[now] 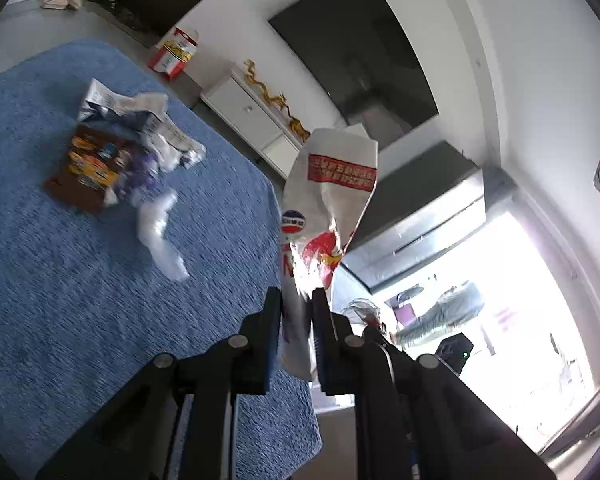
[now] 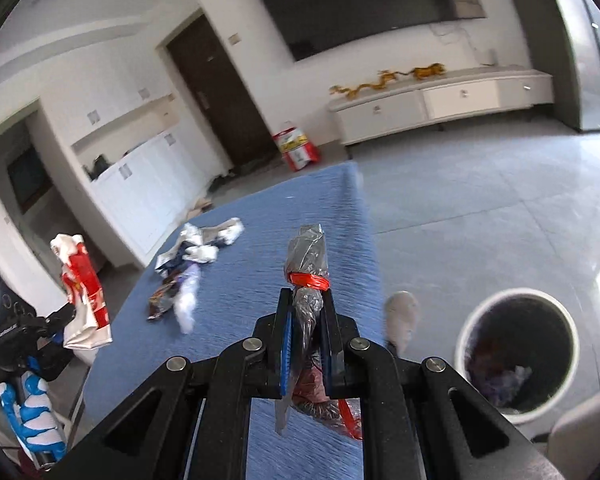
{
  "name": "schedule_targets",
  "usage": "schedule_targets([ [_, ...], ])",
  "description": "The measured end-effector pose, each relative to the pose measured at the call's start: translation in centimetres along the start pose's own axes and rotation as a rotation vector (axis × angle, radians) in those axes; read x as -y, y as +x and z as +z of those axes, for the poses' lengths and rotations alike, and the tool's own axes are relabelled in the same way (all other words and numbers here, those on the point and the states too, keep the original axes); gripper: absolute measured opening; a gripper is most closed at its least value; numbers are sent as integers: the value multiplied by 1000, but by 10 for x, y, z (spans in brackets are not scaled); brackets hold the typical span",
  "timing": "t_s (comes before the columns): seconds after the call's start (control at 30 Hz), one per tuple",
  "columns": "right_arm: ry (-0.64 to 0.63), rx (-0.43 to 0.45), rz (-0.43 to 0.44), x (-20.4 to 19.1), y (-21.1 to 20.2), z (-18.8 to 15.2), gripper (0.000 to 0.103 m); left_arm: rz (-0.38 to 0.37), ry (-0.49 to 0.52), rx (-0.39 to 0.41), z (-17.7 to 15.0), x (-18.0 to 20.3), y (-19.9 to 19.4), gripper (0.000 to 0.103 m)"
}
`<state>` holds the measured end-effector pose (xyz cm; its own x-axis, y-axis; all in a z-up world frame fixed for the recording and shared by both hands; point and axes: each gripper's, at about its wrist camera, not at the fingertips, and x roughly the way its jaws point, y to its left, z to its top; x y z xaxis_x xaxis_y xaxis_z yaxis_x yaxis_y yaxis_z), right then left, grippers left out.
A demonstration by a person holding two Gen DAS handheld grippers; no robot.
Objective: Collect trash
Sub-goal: 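Carry the carton and bag to the trash bin and release both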
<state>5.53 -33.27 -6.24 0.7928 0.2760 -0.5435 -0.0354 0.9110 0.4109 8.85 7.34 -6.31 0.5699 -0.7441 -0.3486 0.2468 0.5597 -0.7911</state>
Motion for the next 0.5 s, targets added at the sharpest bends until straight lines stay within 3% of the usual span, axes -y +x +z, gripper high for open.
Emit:
schedule_targets([
  [0.27,73,25,-94,56,-22,-20,12,-17,83,-123,-18,42,44,14],
  [0.5,170,17,-181,117,-22,-38,12,-9,175,-293,-39,82,128,14],
])
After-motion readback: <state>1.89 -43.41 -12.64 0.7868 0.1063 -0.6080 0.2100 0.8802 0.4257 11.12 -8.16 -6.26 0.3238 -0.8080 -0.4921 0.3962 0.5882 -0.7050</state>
